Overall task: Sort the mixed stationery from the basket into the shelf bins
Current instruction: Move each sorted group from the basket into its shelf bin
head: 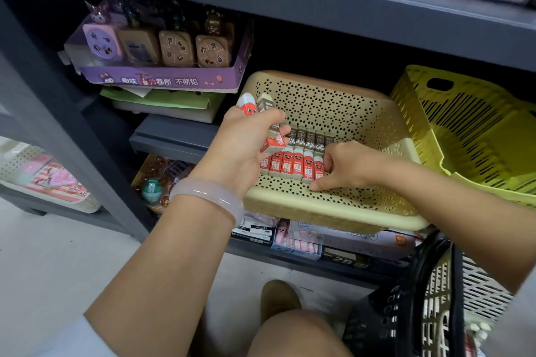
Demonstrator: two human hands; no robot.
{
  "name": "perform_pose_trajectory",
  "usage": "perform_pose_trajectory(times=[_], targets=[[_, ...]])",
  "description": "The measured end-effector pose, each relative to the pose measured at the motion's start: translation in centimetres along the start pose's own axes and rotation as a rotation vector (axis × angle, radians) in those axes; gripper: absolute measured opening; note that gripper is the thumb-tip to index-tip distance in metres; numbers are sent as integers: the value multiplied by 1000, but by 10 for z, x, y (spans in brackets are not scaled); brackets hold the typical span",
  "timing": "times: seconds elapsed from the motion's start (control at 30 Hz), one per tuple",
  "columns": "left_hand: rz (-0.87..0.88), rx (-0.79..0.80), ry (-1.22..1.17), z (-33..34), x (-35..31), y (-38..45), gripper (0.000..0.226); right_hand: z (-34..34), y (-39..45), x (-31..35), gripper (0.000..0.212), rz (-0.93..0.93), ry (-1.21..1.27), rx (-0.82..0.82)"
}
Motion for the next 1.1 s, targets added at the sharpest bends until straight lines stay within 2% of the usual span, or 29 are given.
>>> perform_pose_trajectory(times=[0.13,0.3,0.37,0.43,0.47,0.53,0.6,0.67,0.77,0.87,1.0,1.03,1.1], targets=[[2,2,8,1,0,1,35,-3,3,2,48,7,-90,-53],[3,-3,3,0,1,2,34,-8,3,4,45,9,-85,-95],[7,7,15,0,1,3,30,-8,2,4,45,17,-98,-83],[4,30,25,2,1,3,19,-19,-1,6,42,-3,-69,-145],[-5,43,15,4,2,3,12,-28,-3,8,38,-25,36,-207],[-31,66,-31,8,4,3,4,-42,-8,11,28,-86,520,-280],[-55,103,-89,13,5,3,7,-45,-10,22,22,-150,989,-208],[-67,133,-112,17,7,2,7,-43,-12,38,18,-224,1165,-107],[-66,137,-116,17,7,2,2,-39,-11,52,13,-260,1213,-47],[-40,157,-123,21,2,0,3,-40,-8,46,11,-205,1389,-80],[17,96,-51,15,-1,-1,6,-41,-7,13,10,2,1610,-230],[21,88,-23,14,-1,-2,6,-39,-8,3,10,68,1559,-256],[26,80,41,13,-1,-3,9,-32,-13,-20,11,239,1265,-282]])
Point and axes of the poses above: each hand's wrist, its own y-axis towards the middle knuckle, its own z-axis out of the palm, x = y × z, the point moved 10 cm from there along y, towards the middle knuckle, and after that the axes turned 3 degrees about -z, right-handed, at the moved point
